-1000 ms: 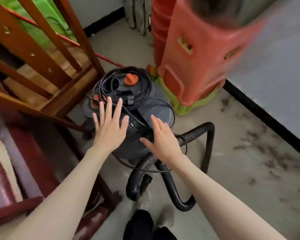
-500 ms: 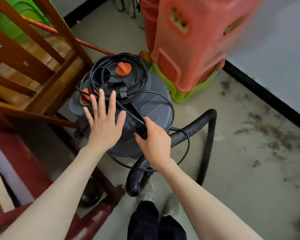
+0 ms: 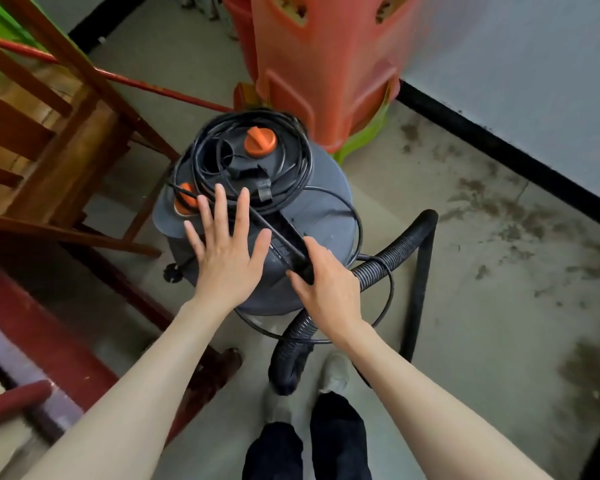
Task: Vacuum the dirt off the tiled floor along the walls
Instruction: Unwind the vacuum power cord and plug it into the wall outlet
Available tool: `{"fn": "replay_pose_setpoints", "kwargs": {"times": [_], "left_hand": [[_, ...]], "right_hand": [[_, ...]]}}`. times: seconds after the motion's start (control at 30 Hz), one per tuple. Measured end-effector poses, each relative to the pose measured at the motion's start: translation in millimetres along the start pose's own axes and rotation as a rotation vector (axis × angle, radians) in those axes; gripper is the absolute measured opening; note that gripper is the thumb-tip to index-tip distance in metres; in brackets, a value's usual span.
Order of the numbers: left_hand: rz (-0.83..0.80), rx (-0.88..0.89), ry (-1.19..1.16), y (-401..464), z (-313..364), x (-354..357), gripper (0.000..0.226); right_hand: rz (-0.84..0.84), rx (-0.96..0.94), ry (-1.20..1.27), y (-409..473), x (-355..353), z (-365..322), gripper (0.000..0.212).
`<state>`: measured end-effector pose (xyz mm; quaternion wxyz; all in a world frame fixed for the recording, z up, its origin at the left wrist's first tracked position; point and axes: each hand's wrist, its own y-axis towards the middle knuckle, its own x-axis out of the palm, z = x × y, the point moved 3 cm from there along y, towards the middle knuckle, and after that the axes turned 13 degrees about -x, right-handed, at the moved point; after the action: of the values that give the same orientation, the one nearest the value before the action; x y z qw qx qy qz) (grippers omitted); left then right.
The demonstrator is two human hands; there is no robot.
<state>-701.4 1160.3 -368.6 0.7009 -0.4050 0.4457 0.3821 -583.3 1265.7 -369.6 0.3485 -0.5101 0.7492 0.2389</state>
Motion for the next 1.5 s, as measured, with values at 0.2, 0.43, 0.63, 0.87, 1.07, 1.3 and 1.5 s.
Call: {"fn": "replay_pose_setpoints", "kwargs": {"times": [0.2, 0.43, 0.63, 0.87, 1.07, 1.3, 1.5], "left_hand": [[-0.031, 0.098, 0.019, -19, 11, 9, 0.067], [-0.082, 0.242, 0.100, -48, 11, 12, 0.069], [-0.103, 0.278, 0.099, -69, 9, 15, 0.067], [-0.181, 0.284, 0.030, -70, 9, 4, 0.062], [-0.179, 0.207, -0.150, -85, -9, -8, 0.065], [-0.156, 0.057, -0.142, -76, -42, -9, 0.063], [-0.133, 0.064, -0.174, -55, -35, -11, 0.055]], "right_hand": [[0.046, 0.082, 0.052, -40, -1, 1, 0.051], [0.108, 0.134, 0.027, -91, 4, -10, 0.054], [0.065, 0.145, 0.011, -115, 6, -14, 0.058], [-0.116, 0.096, -0.013, -116, -9, -9, 0.061], [0.232, -0.046, -0.192, -95, -43, -27, 0.052], [-0.219, -0.168, -0.453, -29, -29, -26, 0.087], [-0.012, -0.215, -0.410, -20, -30, -30, 0.058]]}}
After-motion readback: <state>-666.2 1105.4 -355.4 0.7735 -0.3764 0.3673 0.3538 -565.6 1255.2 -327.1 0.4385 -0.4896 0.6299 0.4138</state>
